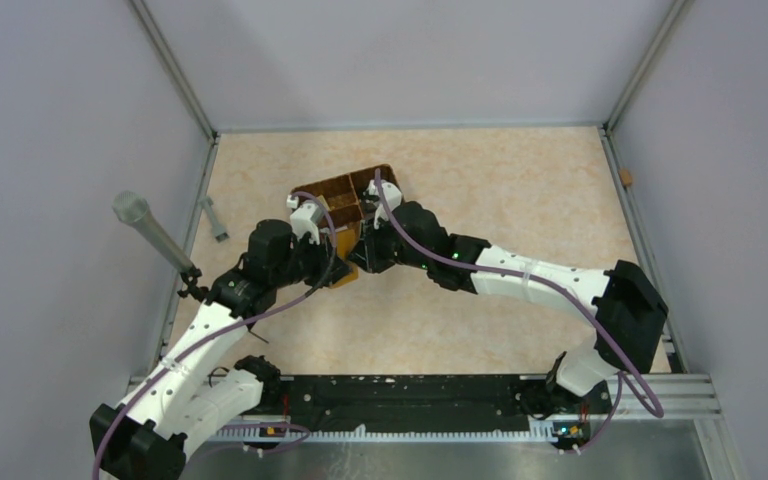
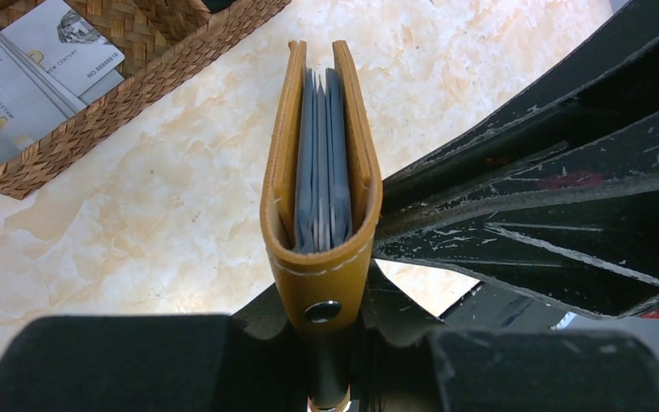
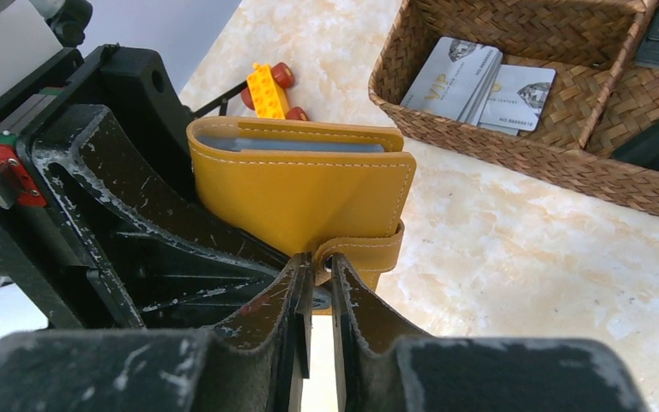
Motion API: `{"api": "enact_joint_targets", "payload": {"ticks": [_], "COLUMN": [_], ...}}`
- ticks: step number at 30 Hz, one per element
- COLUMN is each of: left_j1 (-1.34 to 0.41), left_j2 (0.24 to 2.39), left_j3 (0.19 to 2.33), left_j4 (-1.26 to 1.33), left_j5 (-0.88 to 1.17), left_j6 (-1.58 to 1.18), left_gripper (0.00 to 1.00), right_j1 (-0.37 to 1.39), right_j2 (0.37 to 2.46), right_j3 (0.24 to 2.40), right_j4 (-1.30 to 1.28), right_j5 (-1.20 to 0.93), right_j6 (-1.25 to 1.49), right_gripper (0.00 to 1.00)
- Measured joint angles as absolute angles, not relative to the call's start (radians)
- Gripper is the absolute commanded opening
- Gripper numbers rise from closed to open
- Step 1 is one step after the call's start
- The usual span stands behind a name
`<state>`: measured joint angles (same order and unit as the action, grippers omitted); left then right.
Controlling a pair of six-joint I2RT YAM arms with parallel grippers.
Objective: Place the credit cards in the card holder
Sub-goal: Close the card holder.
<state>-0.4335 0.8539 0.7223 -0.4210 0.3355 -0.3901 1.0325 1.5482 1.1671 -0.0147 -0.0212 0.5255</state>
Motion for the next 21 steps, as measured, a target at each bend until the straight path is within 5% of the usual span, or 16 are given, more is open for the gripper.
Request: {"api": "enact_joint_targets", "payload": {"ticks": [21], "left_j1": [-0.436], "left_j2": [0.854], "left_j3": [0.722], "left_j4": [-0.428], "left_j5": [0.360], "left_j6": [-0.390], "left_gripper": [0.00], "right_j1": [1.036], "right_j2": [1.550], "right_j3": [1.167], "right_j4": [0.036], "right_j5": [-0.032], "right_j6": [0.638], "right_gripper": [0.19]}}
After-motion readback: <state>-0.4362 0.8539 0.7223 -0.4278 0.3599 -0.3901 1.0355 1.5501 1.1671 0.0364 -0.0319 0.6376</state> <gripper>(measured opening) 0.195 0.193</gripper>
